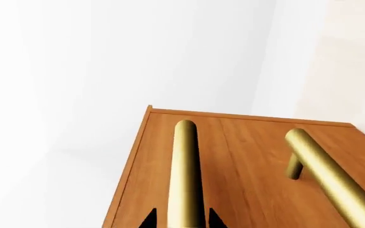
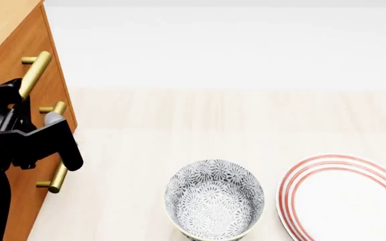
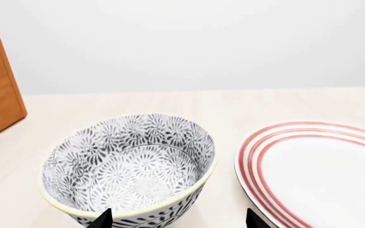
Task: Open the top drawer of the cabinet.
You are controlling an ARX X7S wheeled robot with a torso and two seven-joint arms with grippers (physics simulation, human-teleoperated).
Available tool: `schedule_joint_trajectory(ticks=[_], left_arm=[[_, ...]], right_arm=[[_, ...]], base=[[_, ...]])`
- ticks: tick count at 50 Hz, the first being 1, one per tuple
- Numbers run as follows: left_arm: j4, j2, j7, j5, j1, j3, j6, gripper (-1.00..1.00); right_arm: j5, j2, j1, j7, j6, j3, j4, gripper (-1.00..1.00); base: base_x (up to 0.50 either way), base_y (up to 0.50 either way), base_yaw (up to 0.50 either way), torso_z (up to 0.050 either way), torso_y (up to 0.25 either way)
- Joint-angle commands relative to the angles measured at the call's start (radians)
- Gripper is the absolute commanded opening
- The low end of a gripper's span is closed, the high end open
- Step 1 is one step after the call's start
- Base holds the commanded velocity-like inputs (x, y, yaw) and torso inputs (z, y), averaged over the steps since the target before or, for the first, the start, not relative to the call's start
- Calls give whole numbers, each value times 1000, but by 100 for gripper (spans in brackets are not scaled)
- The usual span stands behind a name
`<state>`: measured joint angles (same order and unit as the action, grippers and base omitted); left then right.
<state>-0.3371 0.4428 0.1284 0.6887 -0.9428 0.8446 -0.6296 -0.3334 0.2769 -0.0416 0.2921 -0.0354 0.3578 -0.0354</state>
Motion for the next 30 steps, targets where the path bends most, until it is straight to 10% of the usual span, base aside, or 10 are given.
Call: schedule_joint_trajectory(ticks=[1, 30], left_arm=[[6, -21, 9, 26, 1, -23, 3, -100], [-8, -82, 13, 34, -2, 26, 30, -100]], right_arm=[[20, -17, -1, -18, 2, -18, -4, 100], [6, -8, -2, -16, 9, -5, -1, 100]], base=[[0, 0, 0, 0, 0], [3, 0, -2, 0, 0]])
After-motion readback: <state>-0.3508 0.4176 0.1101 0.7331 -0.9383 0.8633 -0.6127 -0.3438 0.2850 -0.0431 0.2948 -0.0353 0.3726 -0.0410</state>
